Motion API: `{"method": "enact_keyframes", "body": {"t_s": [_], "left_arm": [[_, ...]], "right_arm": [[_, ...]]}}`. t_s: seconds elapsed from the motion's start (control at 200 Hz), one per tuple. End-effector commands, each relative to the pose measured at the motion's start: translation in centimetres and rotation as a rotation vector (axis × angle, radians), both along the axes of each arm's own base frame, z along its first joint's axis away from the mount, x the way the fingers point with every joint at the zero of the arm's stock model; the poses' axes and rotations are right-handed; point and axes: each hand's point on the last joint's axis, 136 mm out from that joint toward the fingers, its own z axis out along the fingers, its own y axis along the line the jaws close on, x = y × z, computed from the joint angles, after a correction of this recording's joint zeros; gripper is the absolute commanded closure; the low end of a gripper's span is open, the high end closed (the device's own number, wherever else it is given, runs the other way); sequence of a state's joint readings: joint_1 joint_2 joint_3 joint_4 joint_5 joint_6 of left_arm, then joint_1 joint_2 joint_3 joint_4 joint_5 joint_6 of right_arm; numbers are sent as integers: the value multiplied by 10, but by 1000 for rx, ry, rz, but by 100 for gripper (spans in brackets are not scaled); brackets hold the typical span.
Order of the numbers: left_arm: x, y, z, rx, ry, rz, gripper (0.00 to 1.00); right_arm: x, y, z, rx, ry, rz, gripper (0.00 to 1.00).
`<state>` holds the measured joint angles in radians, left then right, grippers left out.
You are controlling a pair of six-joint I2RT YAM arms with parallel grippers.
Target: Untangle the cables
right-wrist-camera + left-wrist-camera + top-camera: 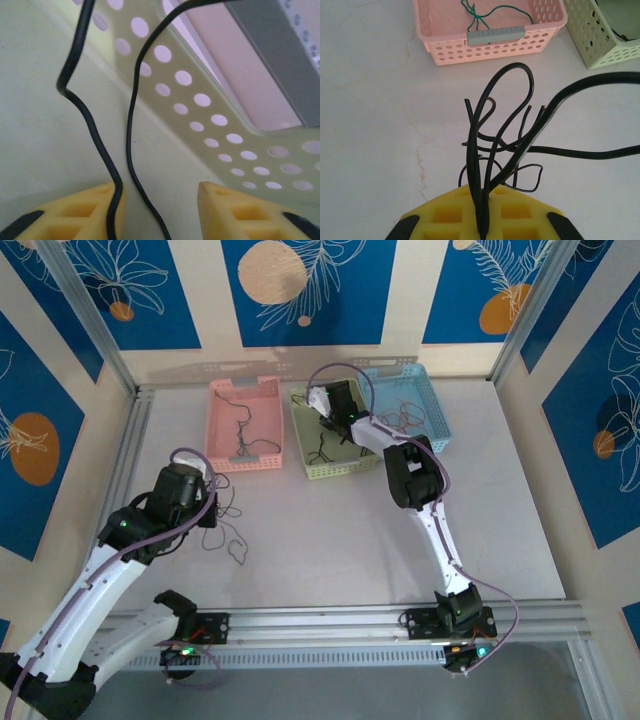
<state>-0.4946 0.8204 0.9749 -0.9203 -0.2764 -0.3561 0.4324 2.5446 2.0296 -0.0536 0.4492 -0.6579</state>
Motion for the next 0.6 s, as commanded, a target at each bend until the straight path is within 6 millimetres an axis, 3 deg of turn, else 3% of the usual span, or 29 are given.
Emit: {"method": "enact_keyframes", "body": {"t_s": [0.0, 0.18, 0.29, 0.34, 0.485, 0.595], "left_arm": [[0, 0, 0, -3, -3, -11, 100], [0, -1, -1, -4, -3, -13, 100], [0, -1, 0, -5, -5, -12, 100], [0, -1, 0, -4, -5, -13, 100], [0, 0, -1, -4, -4, -12, 100], [0, 0, 0, -2, -6, -8, 100]], "right_arm": [[-1, 9, 59, 85, -40, -14, 52], [-5, 12, 80, 124, -47, -27, 46], [-13, 16, 106, 148, -83, -27, 45], [-19, 17, 129, 170, -118, -39, 45], [-57, 23, 192, 345, -129, -30, 45], [-103, 32, 219, 496, -90, 19, 45]]}}
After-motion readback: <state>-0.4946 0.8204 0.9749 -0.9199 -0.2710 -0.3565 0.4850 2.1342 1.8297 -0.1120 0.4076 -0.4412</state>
